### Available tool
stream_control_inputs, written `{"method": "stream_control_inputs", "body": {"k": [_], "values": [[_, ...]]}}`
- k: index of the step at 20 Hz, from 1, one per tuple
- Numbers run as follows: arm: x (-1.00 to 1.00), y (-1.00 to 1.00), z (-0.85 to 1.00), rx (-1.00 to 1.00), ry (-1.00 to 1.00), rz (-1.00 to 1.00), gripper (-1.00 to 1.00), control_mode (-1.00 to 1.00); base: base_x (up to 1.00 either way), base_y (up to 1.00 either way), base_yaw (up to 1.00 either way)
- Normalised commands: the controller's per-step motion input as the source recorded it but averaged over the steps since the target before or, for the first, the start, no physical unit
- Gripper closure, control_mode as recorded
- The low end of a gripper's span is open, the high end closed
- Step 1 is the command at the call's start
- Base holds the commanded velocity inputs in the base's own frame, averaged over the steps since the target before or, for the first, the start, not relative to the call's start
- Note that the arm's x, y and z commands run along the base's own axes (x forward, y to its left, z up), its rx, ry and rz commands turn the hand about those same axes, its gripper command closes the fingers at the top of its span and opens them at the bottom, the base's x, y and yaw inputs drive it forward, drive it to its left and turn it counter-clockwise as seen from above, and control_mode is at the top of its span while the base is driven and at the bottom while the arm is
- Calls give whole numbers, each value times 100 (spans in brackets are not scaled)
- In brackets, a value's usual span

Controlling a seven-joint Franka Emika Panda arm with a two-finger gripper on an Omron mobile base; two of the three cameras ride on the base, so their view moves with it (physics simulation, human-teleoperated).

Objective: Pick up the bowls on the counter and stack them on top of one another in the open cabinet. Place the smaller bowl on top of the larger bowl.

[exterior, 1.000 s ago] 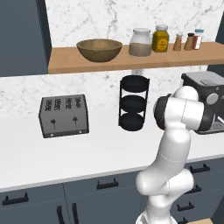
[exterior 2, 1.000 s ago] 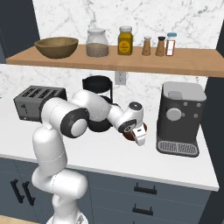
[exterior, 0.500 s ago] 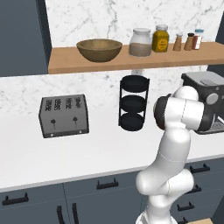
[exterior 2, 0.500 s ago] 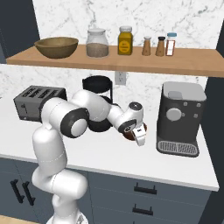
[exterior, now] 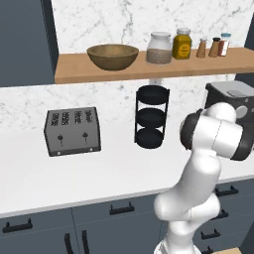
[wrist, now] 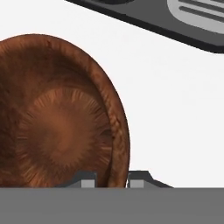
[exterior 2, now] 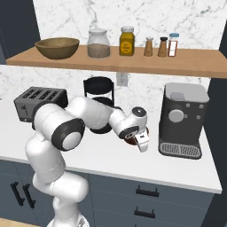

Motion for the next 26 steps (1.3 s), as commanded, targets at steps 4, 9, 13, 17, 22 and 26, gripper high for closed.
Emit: {"method": "stream_control_inputs", "body": {"k": [4, 9, 13, 17, 22, 26], "values": [[-96, -1, 49, 0, -13, 2, 100, -100, 0, 0, 0], [-89, -1, 75, 0, -9, 0, 100, -100, 0, 0, 0], [-78, 11, 96, -3, -11, 2, 100, -100, 0, 0, 0], [-86, 29, 87, -7, -13, 3, 100, -100, 0, 0, 0], [-69, 49, 82, -10, -11, 3, 100, -100, 0, 0, 0], [-18, 88, 78, -18, -2, 9, 100, -100, 0, 0, 0]]}}
